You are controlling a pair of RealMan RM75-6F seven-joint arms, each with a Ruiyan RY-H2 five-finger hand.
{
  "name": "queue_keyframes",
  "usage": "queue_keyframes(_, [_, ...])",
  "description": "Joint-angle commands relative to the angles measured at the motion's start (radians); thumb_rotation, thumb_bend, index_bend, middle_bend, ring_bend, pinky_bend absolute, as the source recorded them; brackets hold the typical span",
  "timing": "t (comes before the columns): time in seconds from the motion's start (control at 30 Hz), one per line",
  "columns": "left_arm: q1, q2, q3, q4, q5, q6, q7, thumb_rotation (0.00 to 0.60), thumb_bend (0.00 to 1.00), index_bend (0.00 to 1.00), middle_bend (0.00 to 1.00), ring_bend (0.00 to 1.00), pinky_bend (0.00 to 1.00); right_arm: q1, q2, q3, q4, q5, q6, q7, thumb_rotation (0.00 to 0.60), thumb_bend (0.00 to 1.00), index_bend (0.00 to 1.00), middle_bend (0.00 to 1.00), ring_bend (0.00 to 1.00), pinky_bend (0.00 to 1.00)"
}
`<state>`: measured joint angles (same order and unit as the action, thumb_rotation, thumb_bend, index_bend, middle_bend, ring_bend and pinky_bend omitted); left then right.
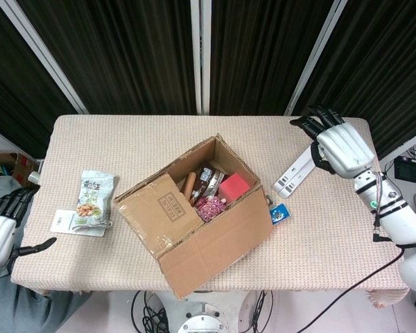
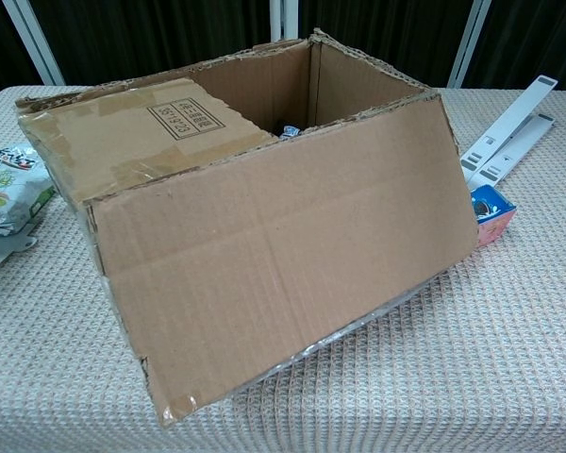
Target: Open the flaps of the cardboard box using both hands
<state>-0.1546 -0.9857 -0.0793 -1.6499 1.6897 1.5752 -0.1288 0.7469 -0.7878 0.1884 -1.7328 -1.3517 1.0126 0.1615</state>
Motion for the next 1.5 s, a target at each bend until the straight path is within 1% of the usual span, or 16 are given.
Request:
queue_keyframes(0.03, [-0.145,0.082,-0.086,-0.121,0.054,-0.098,-0.034,0.510,0.06,0.10,0.14,0.16,0.24,-0.164,0.110,-0.007,-0.070,-0.134,0.194,0.359,0.600,0.76,0.11,0.14,0.00,0.00])
queue_keyframes(0.13, [-0.272,0.102,-0.129,-0.175,0.067,-0.227,-0.101,0.572,0.14,0.13,0.16,0.16,0.24,-0.247,0.159,-0.045,-0.052,-0.242,0.300,0.532,0.600,0.75,0.07,0.12,0.00,0.00])
queue_keyframes(0.27, [-0.431,0.071,-0.159,-0.174,0.072,-0.405,-0.149,0.595,0.15,0.17,0.19,0.16,0.24,-0.355,0.205,-0.084,-0.014,-0.318,0.455,0.667,0.600,0.75,0.05,0.11,0.00,0.00])
queue_keyframes(0.37, [-0.533,0.012,-0.156,-0.132,0.092,-0.511,-0.177,0.600,0.13,0.20,0.25,0.16,0.23,-0.423,0.225,-0.108,0.020,-0.348,0.548,0.738,0.600,0.76,0.05,0.13,0.00,0.00])
queue_keyframes(0.43, [-0.585,-0.037,-0.150,-0.098,0.094,-0.562,-0.185,0.600,0.09,0.24,0.29,0.16,0.23,-0.458,0.230,-0.119,0.051,-0.354,0.593,0.773,0.600,0.76,0.05,0.14,0.00,0.00])
queue_keyframes(0.53, [-0.642,-0.095,-0.139,-0.049,0.088,-0.616,-0.193,0.600,0.02,0.28,0.30,0.16,0.23,-0.492,0.228,-0.125,0.082,-0.347,0.633,0.802,0.600,0.77,0.05,0.14,0.00,0.00])
queue_keyframes(0.6, [-0.673,-0.127,-0.136,-0.019,0.069,-0.648,-0.191,0.591,0.00,0.28,0.31,0.15,0.22,-0.509,0.224,-0.127,0.096,-0.347,0.653,0.814,0.600,0.77,0.05,0.14,0.00,0.00])
queue_keyframes(0.67, [-0.694,-0.150,-0.138,-0.003,0.040,-0.672,-0.195,0.539,0.00,0.29,0.31,0.13,0.21,-0.521,0.219,-0.130,0.105,-0.351,0.664,0.812,0.600,0.77,0.05,0.14,0.00,0.00])
queue_keyframes(0.73, [-0.715,-0.168,-0.142,0.008,0.008,-0.698,-0.194,0.469,0.00,0.30,0.31,0.11,0.21,-0.533,0.212,-0.134,0.112,-0.354,0.674,0.800,0.600,0.77,0.05,0.14,0.00,0.00])
queue_keyframes(0.87, [-0.755,-0.178,-0.132,0.018,-0.018,-0.755,-0.169,0.373,0.00,0.32,0.30,0.10,0.19,-0.551,0.194,-0.135,0.121,-0.352,0.688,0.788,0.600,0.77,0.05,0.14,0.00,0.00])
queue_keyframes(1.0, [-0.778,-0.181,-0.120,0.034,-0.022,-0.765,-0.150,0.276,0.10,0.31,0.26,0.09,0.18,-0.564,0.179,-0.134,0.132,-0.345,0.695,0.790,0.600,0.77,0.05,0.14,0.00,0.00])
queue_keyframes(1.07, [-0.786,-0.173,-0.111,0.026,-0.040,-0.790,-0.140,0.219,0.09,0.30,0.25,0.08,0.18,-0.568,0.174,-0.132,0.136,-0.341,0.697,0.791,0.600,0.77,0.05,0.14,0.00,0.00])
queue_keyframes(1.1, [-0.791,-0.169,-0.106,0.021,-0.048,-0.803,-0.134,0.181,0.06,0.29,0.24,0.08,0.18,-0.570,0.173,-0.132,0.137,-0.340,0.698,0.791,0.600,0.77,0.05,0.14,0.00,0.00])
queue_keyframes(1.17, [-0.798,-0.162,-0.098,0.011,-0.064,-0.826,-0.123,0.134,0.01,0.28,0.23,0.07,0.18,-0.574,0.171,-0.131,0.139,-0.338,0.700,0.792,0.600,0.77,0.05,0.14,0.00,0.00])
queue_keyframes(1.3, [-0.804,-0.165,-0.092,-0.008,-0.103,-0.840,-0.113,0.094,0.00,0.27,0.23,0.07,0.17,-0.577,0.166,-0.127,0.142,-0.333,0.695,0.794,0.600,0.77,0.05,0.14,0.00,0.00])
queue_keyframes(1.5, [-0.823,-0.185,-0.078,-0.002,-0.120,-0.858,-0.083,0.072,0.00,0.26,0.21,0.06,0.17,-0.572,0.157,-0.121,0.148,-0.331,0.678,0.794,0.600,0.77,0.05,0.14,0.00,0.00])
